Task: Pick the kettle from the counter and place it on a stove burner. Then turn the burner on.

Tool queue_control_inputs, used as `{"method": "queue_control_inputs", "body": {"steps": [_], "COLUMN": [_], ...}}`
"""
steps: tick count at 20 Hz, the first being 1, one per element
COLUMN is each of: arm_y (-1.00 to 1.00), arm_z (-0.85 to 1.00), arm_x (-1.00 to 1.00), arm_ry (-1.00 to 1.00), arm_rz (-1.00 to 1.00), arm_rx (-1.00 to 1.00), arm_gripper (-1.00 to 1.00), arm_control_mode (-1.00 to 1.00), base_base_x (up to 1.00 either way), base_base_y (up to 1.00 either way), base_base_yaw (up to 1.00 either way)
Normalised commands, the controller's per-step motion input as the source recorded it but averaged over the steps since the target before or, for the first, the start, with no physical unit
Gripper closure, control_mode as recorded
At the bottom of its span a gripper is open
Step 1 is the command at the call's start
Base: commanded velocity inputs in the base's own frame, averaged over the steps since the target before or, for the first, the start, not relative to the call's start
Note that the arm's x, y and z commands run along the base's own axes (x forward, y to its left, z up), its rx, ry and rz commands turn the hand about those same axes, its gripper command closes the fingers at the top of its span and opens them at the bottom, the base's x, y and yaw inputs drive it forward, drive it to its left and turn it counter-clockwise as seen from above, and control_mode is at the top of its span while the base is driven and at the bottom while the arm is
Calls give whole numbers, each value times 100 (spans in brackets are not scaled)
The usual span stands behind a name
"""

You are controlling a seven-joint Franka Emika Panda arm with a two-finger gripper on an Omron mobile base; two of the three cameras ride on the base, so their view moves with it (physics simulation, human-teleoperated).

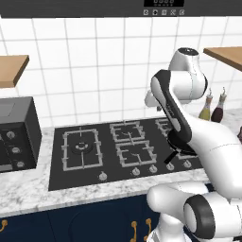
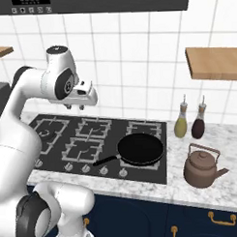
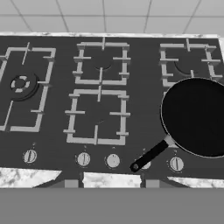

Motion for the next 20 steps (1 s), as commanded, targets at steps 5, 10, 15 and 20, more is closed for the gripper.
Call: {"method": "queue_control_inputs", "body": {"steps": [5, 10, 15, 20], "arm_y": [0, -20, -53, -85], "arm_z": [-30, -13, 0, -2], "arm_x": [-39, -68, -33, -20], "arm_ry": [2, 0, 0, -7], "arm_rz": [-20, -58, -58, -37], "arm_rx": [0, 0, 0, 1], "arm_gripper": [-100, -100, -100, -100], "arm_control_mode": [-100, -100, -100, -100], "base_base_x": [0, 0, 0, 0], "base_base_y": [0, 0, 0, 0], "base_base_yaw": [0, 0, 0, 0]}}
